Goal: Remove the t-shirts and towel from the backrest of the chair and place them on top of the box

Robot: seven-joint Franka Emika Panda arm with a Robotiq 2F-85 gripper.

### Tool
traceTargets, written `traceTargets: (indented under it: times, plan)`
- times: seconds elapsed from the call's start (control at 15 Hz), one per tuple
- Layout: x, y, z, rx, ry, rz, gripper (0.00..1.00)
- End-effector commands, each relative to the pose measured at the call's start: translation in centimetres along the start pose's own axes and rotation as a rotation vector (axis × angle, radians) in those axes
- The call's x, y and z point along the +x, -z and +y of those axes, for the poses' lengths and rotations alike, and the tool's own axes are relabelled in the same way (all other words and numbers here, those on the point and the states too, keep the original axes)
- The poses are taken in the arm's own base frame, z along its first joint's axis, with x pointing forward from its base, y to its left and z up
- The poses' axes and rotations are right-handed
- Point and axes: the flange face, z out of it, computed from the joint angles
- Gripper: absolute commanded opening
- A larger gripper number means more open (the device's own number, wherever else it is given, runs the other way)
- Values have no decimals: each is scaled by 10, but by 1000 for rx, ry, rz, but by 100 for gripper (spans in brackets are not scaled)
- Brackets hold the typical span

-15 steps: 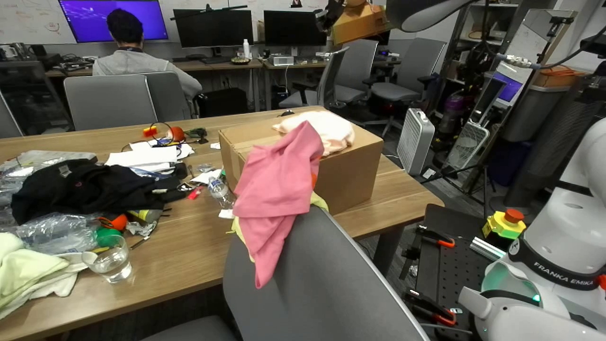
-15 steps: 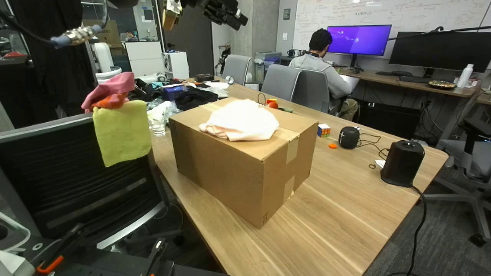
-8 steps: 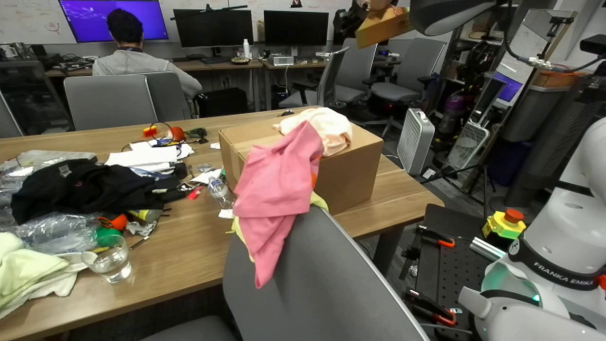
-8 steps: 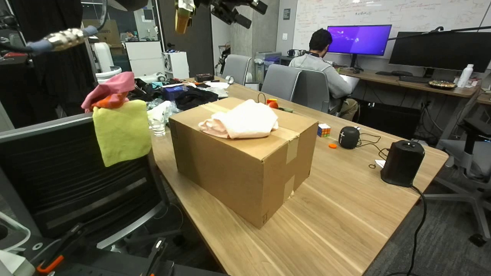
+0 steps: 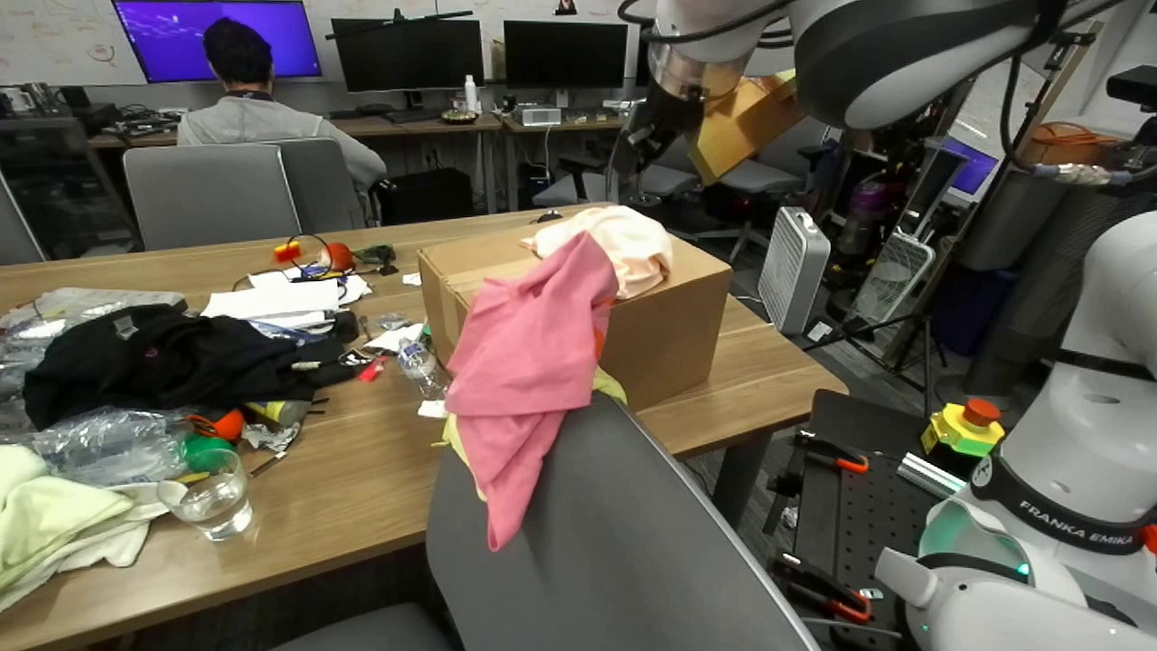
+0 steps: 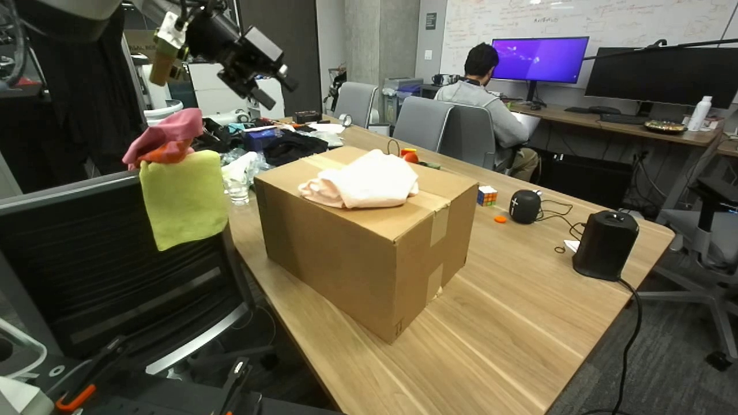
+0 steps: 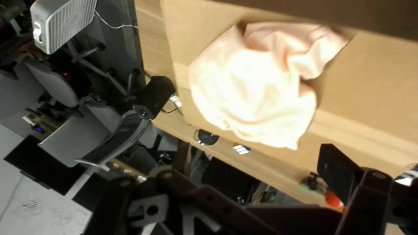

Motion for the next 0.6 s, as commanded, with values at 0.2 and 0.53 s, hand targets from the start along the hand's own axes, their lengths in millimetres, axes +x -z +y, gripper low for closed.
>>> traceTargets:
  times: [0.2, 0.53]
  plan:
    - [-49, 45, -49, 128, 311, -158, 100]
    - [-58, 67, -60, 197, 420, -236, 100]
